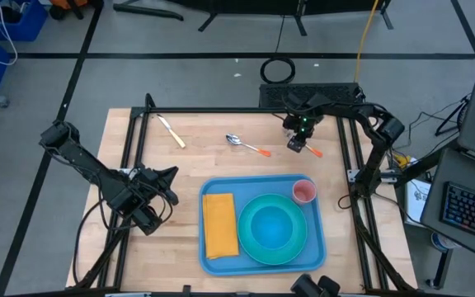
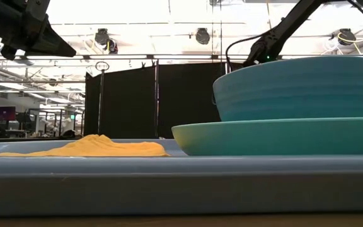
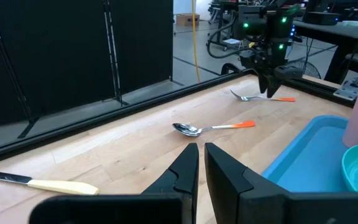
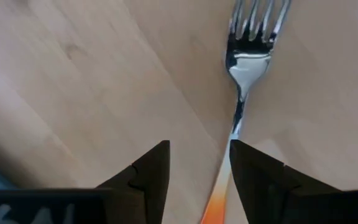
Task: Set up tray
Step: Put the orange fork on the yellow napkin
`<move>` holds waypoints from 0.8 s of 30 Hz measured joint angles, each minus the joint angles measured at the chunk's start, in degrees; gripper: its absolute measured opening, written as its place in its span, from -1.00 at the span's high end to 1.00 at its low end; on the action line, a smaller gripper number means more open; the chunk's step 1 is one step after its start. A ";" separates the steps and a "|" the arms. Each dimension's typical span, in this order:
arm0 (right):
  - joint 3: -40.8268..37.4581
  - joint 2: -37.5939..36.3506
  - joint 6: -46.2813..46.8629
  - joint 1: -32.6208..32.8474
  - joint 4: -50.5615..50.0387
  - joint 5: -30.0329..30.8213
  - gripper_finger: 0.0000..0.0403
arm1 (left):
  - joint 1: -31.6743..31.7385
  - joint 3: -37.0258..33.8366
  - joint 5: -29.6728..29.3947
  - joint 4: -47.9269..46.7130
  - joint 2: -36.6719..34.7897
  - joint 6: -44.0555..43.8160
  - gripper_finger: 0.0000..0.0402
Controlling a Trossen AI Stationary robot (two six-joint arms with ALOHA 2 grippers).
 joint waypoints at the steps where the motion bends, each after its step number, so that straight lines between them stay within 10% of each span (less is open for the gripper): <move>1: -0.13 -0.01 0.03 -0.24 0.24 0.02 0.22 | -0.01 0.00 0.00 0.00 0.00 0.00 0.85; 24: -2.29 3.01 -1.41 -3.02 4.61 -0.20 0.20 | -0.01 0.00 0.48 0.26 0.00 -0.02 0.85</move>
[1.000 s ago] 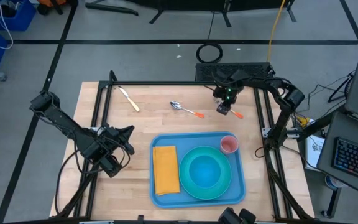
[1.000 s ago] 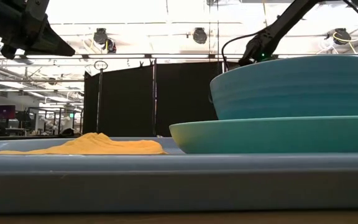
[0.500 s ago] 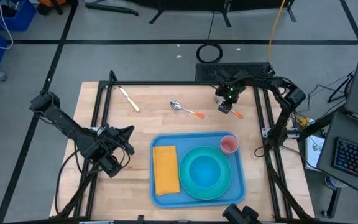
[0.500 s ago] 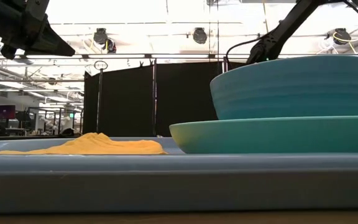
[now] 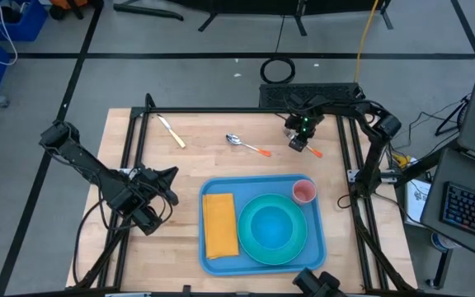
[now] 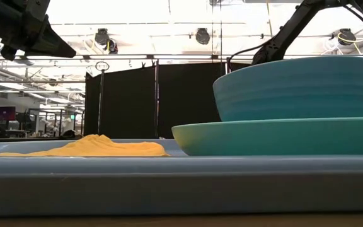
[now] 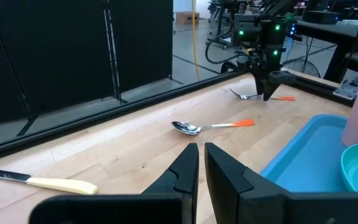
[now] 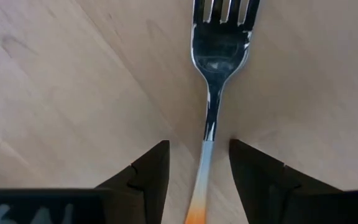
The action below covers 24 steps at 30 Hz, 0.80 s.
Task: Set up tray
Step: Put the orange fork on the yellow napkin
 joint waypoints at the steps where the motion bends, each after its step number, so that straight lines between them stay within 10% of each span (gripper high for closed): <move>1: 0.12 0.26 -0.02 0.00 0.38 0.01 0.20 | 0.01 0.00 0.04 0.01 0.00 0.00 0.85; 13: 0.09 0.47 -1.39 0.00 1.26 0.07 0.28 | 0.00 0.00 0.06 2.78 -0.01 4.43 0.85; 24: 0.09 0.53 -2.56 -0.07 1.49 0.90 0.91 | 0.00 0.00 0.06 2.78 -0.01 4.50 0.85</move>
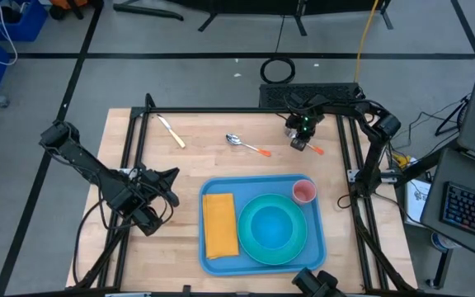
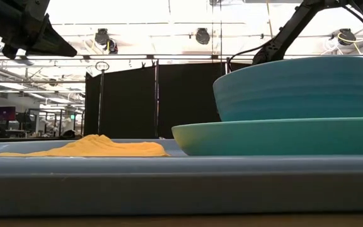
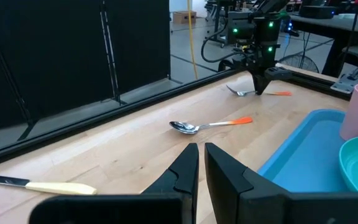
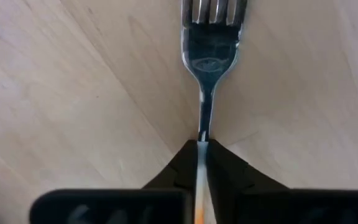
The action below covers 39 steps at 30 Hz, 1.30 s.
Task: Set up tray
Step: Put the orange fork on the yellow napkin
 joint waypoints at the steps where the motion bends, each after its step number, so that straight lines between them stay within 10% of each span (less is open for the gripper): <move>1: -0.01 0.00 -0.12 0.00 0.02 -0.02 0.94 | 0.01 0.00 0.00 0.00 0.01 0.00 0.85; 39: -0.13 -18.17 6.65 11.72 11.09 2.35 1.00 | 0.02 0.00 1.00 0.08 -0.01 0.02 0.85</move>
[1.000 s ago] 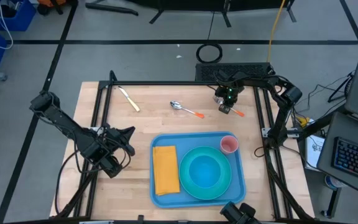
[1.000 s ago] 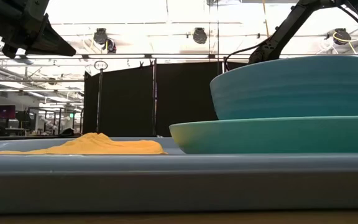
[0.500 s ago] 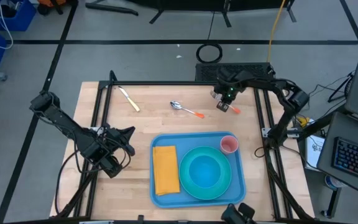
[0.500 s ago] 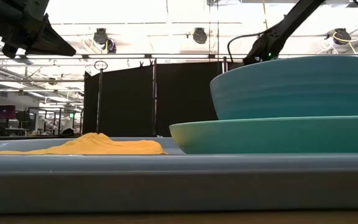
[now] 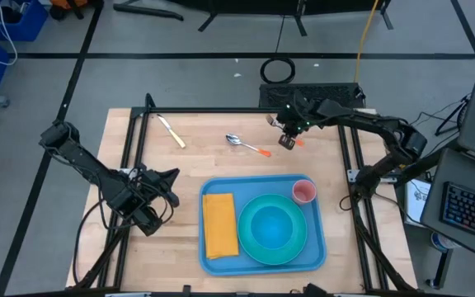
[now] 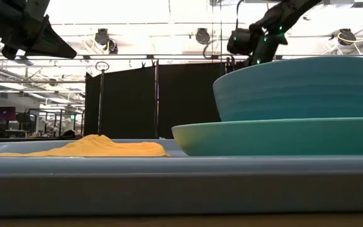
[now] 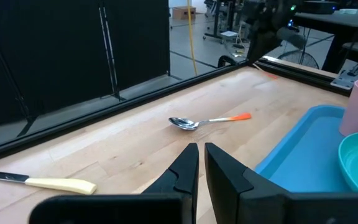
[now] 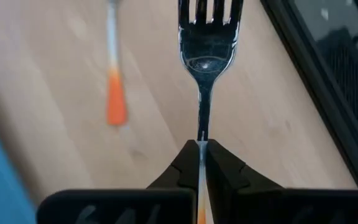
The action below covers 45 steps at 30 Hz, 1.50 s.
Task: Set up tray
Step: Put the orange fork on the yellow napkin
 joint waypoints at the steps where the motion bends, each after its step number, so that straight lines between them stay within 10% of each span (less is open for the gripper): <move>1: 0.00 -0.61 0.34 0.95 0.38 -0.02 1.00 | 0.00 0.00 0.00 0.24 0.02 0.00 0.85; 29: 0.02 -3.19 2.36 29.39 35.64 7.29 1.00 | 0.00 0.00 -0.55 14.59 0.02 18.61 0.85; 45: 0.02 -3.19 0.41 37.61 56.49 2.50 1.00 | -0.02 0.00 -7.60 40.69 0.02 60.07 0.85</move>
